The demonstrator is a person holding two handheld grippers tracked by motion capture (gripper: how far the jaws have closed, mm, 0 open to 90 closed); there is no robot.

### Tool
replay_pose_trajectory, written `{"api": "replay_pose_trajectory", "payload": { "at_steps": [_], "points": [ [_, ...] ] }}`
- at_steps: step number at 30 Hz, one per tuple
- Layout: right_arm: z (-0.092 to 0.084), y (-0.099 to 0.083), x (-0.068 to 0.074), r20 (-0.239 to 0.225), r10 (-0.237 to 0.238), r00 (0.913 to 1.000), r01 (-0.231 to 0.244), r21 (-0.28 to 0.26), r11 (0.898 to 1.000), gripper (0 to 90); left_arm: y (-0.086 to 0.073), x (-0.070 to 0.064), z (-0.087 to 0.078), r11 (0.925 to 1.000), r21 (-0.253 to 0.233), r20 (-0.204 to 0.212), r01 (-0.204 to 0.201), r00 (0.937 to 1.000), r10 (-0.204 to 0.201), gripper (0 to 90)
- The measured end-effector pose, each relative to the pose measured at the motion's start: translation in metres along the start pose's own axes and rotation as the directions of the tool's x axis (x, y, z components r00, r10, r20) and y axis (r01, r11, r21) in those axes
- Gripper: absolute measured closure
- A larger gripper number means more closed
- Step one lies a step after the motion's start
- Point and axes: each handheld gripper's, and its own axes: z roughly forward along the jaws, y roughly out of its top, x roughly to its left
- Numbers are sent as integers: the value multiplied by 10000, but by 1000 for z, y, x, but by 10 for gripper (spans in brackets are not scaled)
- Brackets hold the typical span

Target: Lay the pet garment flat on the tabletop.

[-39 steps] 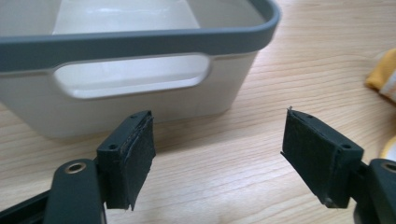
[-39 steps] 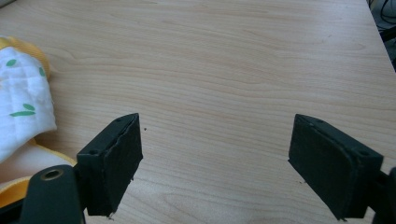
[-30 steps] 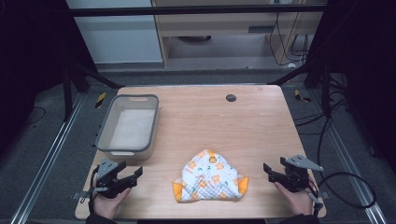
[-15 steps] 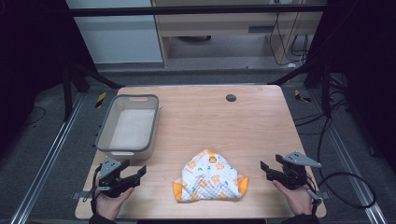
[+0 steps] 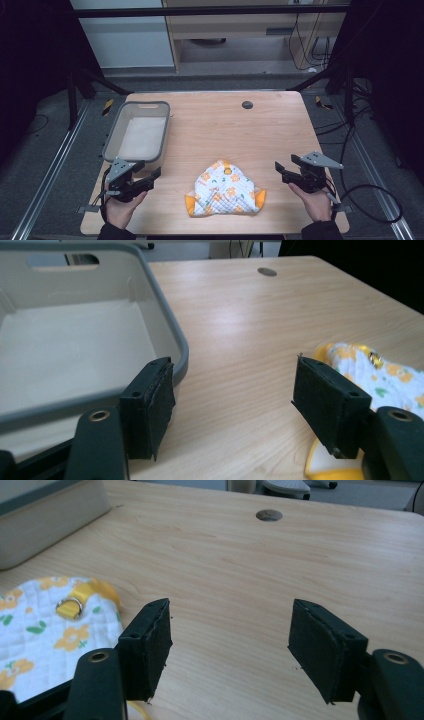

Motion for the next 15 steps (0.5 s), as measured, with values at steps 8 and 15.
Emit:
{"api": "replay_pose_trajectory", "payload": {
  "at_steps": [8, 15],
  "points": [
    [9, 22, 14, -284, -291, 9992, 284, -224, 9993, 334, 21, -12, 13, 9997, -223, 267, -52, 9996, 58, 335],
    [18, 26, 21, -599, -319, 9977, 305, -237, 9993, 334, 27, -25, 31, 10000, -66, 551, -33, 9985, 37, 352]
  ]
}}
